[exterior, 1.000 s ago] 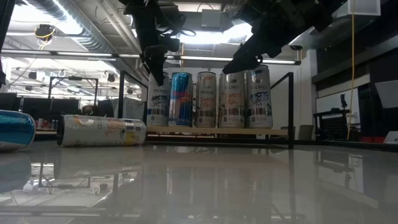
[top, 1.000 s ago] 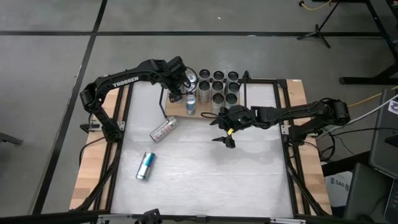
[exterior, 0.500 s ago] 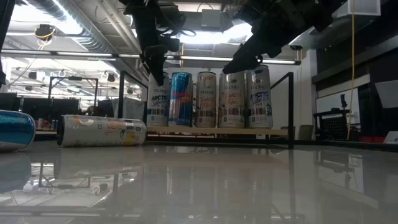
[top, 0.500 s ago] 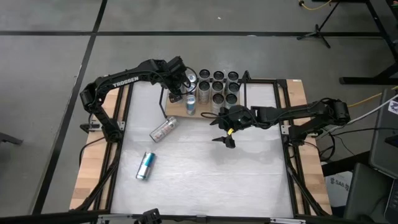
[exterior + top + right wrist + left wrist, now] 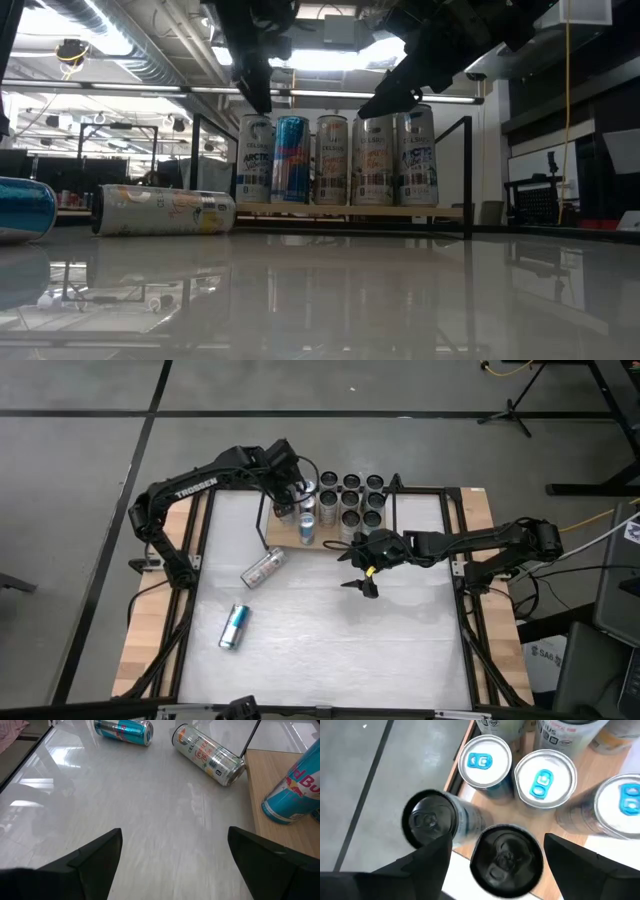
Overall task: Place canned beverage on shelf
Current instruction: Put the white soda can aligned with the other white soda can on the shelf
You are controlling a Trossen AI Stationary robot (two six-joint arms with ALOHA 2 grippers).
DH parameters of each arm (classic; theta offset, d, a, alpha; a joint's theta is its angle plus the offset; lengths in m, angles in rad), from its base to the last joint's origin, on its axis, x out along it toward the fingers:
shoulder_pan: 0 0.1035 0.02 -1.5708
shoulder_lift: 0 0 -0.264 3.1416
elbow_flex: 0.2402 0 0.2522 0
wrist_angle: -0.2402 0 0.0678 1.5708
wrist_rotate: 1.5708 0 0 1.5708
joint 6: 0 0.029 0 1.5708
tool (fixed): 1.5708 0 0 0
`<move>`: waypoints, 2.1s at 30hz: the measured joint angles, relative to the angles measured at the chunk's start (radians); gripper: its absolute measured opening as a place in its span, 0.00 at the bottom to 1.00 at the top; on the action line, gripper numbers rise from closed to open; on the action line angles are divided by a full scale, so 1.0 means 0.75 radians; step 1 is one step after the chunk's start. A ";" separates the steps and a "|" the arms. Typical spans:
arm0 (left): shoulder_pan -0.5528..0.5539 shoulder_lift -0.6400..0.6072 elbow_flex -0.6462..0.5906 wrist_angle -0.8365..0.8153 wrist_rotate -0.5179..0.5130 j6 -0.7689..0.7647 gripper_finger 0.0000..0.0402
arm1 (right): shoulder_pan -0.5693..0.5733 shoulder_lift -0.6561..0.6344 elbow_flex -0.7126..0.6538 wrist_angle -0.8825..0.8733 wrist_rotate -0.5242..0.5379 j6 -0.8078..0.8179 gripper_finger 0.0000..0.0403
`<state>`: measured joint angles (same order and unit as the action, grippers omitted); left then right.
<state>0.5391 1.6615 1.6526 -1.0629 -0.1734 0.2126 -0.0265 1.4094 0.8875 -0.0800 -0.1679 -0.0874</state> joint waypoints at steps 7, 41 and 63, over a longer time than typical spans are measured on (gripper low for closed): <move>-0.030 0.000 0.189 -0.207 0.013 -0.088 0.76 | 0.000 0.000 0.000 0.000 0.000 0.000 0.87; -0.786 -0.702 -0.818 -0.012 -0.069 -1.368 0.76 | 0.000 0.000 -0.001 -0.033 0.000 0.000 0.87; -0.938 -0.731 -1.348 0.378 -0.132 -1.714 0.76 | 0.000 0.000 -0.001 -0.035 0.000 0.000 0.87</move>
<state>-0.1642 1.1133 0.6419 -0.7795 -0.2726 -1.0728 -0.0265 1.4094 0.8871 -0.1066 -0.1680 -0.0875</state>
